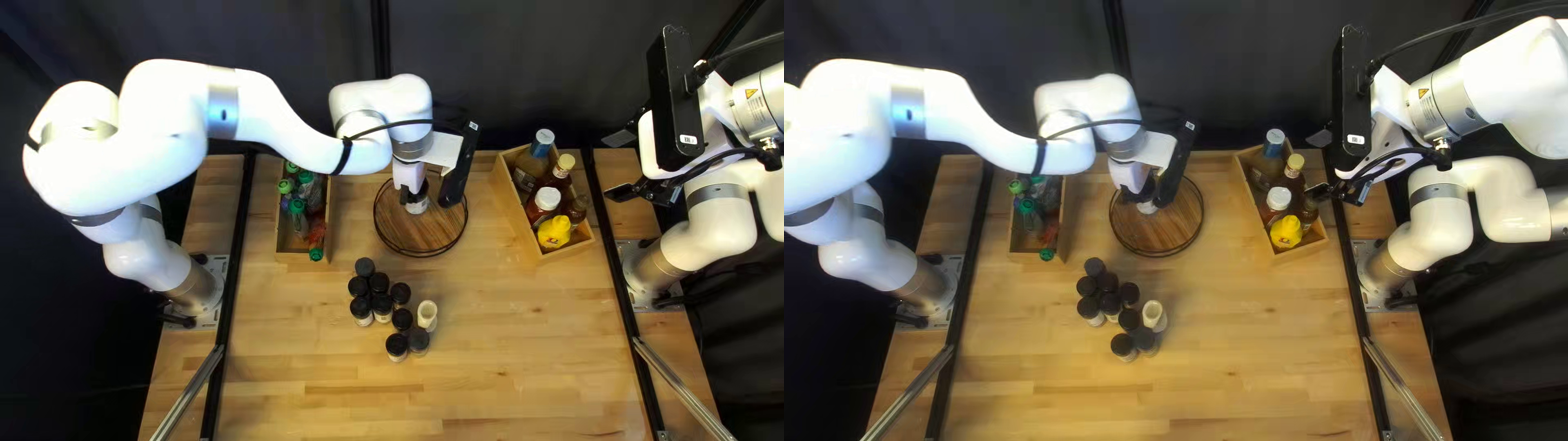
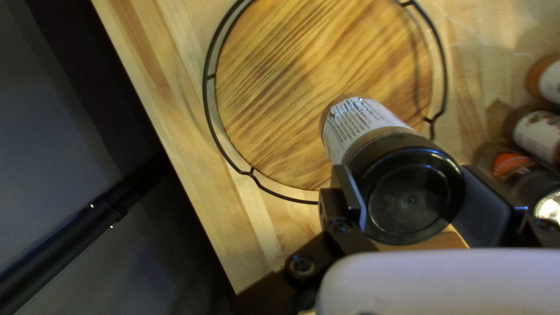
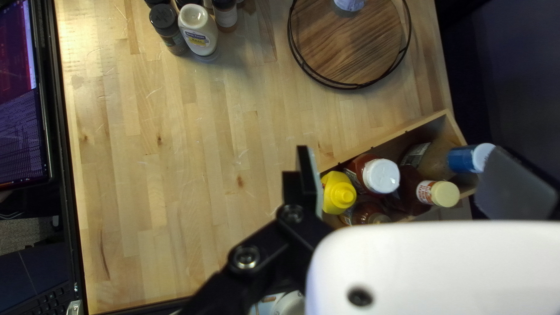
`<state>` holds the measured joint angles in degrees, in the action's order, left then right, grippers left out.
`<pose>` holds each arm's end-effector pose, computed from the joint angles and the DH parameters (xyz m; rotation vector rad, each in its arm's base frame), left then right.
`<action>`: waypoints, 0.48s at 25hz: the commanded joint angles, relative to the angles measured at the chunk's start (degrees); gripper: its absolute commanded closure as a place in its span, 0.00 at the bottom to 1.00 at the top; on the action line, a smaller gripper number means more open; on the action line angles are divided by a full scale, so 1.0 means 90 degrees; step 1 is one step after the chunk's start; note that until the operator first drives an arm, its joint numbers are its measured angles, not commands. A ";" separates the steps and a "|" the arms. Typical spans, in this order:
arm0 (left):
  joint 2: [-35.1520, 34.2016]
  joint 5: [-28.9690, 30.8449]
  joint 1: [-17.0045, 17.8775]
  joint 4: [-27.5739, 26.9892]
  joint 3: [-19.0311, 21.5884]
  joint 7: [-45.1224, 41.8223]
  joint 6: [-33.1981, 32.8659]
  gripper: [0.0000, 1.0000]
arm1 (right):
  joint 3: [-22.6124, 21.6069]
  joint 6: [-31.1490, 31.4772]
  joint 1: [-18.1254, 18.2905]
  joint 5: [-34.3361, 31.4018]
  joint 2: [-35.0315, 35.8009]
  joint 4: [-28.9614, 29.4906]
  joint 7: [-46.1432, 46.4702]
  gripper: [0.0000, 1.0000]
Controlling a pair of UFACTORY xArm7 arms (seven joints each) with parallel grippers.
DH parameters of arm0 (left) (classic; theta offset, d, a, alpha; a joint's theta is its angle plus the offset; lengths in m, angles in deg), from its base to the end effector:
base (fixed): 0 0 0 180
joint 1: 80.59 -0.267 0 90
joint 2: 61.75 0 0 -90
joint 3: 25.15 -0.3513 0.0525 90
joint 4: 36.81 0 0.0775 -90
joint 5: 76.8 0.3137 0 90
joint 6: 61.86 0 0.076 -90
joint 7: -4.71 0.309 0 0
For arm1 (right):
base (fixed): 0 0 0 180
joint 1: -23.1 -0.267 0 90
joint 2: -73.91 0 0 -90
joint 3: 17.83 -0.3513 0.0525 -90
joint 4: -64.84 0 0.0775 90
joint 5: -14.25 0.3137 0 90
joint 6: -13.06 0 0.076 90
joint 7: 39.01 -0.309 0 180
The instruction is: Separate condiments, baby food and spices and place it in 3 different racks/containers
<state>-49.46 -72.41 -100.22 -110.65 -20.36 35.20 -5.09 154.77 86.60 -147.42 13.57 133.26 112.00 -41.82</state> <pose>0.5183 0.1546 0.2168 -3.0266 0.4726 -0.0909 0.2362 -0.0080 0.4353 2.8833 -0.1670 0.8443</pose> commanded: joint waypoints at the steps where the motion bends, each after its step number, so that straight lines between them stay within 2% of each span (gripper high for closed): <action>1: 0.0342 -0.0105 -0.0066 -0.0178 -0.0018 0.0064 -0.0066 1.00 | 0.0000 0.0000 0.0000 0.0000 0.0000 0.0000 0.0000 0.00; 12: 0.0671 -0.0244 -0.0147 -0.0274 -0.0031 0.0127 -0.0220 1.00 | 0.0000 0.0000 0.0000 0.0000 0.0000 0.0000 0.0000 0.00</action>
<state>-44.04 -74.56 -101.49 -113.02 -20.59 36.36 -6.69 154.77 86.60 -147.42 13.57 133.26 112.00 -41.82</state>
